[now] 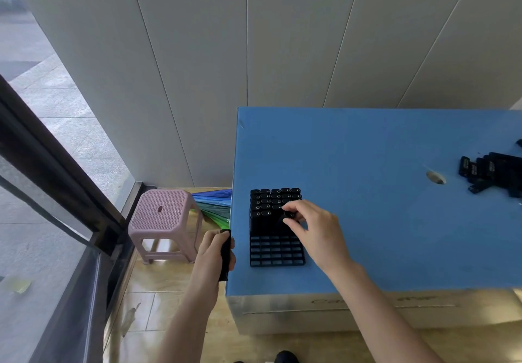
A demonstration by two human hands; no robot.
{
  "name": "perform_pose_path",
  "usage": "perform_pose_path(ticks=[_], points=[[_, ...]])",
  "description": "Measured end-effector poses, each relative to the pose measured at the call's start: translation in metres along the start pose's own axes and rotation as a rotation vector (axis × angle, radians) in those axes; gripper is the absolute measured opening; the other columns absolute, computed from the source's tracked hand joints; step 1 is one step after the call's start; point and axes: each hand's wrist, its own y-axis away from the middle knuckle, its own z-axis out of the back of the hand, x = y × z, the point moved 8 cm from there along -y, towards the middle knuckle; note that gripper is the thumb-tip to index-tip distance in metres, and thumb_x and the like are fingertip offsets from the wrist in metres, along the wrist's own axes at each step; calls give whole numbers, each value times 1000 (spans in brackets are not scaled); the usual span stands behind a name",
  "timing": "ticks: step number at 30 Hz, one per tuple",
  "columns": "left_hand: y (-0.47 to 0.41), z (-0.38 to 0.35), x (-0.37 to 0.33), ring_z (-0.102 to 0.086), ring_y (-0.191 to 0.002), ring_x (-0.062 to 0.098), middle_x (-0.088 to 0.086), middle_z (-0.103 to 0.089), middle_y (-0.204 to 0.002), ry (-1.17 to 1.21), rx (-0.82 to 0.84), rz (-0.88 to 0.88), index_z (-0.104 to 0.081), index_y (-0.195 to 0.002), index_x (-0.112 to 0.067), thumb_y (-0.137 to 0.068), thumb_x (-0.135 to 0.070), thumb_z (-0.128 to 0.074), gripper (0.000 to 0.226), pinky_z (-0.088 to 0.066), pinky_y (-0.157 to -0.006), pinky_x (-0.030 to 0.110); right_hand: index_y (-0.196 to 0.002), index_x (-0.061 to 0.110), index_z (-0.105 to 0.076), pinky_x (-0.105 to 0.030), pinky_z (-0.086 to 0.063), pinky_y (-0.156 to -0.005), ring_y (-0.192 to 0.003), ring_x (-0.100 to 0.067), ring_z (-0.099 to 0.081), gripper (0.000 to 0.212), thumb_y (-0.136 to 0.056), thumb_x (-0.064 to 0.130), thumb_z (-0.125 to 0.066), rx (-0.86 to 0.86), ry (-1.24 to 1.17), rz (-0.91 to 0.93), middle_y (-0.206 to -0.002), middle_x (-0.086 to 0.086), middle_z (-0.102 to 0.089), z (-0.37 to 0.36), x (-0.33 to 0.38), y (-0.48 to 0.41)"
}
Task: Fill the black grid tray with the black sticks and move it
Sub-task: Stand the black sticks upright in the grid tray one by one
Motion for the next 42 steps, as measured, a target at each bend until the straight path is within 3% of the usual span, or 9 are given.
perform_pose_path(ticks=[6,10,13,18,22,27,33,37,42], points=[[4,1,-4,-44,-60,16,8,-51,-79,19,14,-18,-51,-87,-7,-94,-14,-48,11,-36,-60,28,-94,15,-71,-17,-51,-67,-72,-2,-62,14,-79,14,-71,21,-13,71,-91,10,-69,-8,4,-4],[4,2,-5,-44,-65,17,8,-51,-73,4,22,-42,-52,-86,-9,-94,-16,-48,12,-36,-61,30,-85,18,-74,-18,-45,-51,-58,-5,-56,7,-80,16,-71,29,80,139,-83,11,-65,-10,13,-8],[3,1,-6,-46,-68,18,9,-53,-75,5,25,-44,-55,-88,-10,-93,-18,-51,11,-38,-61,30,-78,18,-72,-18,-41,-44,-61,-8,-55,3,-80,19,-71,18,154,171,-76,10,-60,-9,19,-9],[3,-1,-11,-57,-80,24,13,-64,-86,8,93,-104,-62,-93,-3,-89,-16,-56,15,-44,-71,34,-105,20,-68,-15,-38,-60,-75,-7,-52,20,-85,19,-62,1,162,127,-89,7,-56,-8,16,0],[2,-2,-14,-63,-84,25,14,-70,-91,49,132,-140,-66,-94,-2,-83,-15,-61,17,-50,-77,35,-115,24,-60,-13,-47,-66,-80,-2,-57,24,-95,25,-48,56,-229,-92,-99,14,-57,-15,18,19],[1,-9,-14,-67,-82,21,16,-68,-92,171,168,-137,-62,-98,2,-80,-11,-63,23,-55,-69,23,-120,22,-55,-19,-53,-75,-84,-4,-66,31,-92,32,-52,375,-625,-431,-102,4,-65,-53,16,46],[2,-11,-13,-66,-72,17,15,-64,-88,170,153,-156,-59,-97,-1,-81,-2,-63,17,-56,-66,21,-91,11,-67,-18,-52,-68,-77,-15,-67,7,-85,11,-63,244,-958,-634,-86,-5,-69,-46,6,50],[3,-8,-18,-62,-75,19,11,-64,-86,-53,135,-243,-61,-92,-3,-83,-3,-64,10,-54,-66,22,-93,15,-68,-14,-49,-71,-79,-4,-64,14,-82,7,-67,198,-883,-601,-86,2,-69,-31,-3,45],[10,0,-37,-59,-75,7,-15,-63,-83,-832,-48,-577,-64,-89,-20,-86,-22,-63,4,-53,-67,29,-86,20,-64,-9,-47,-69,-71,2,-61,19,-76,5,-72,34,-625,-438,-81,8,-67,8,-15,30]])
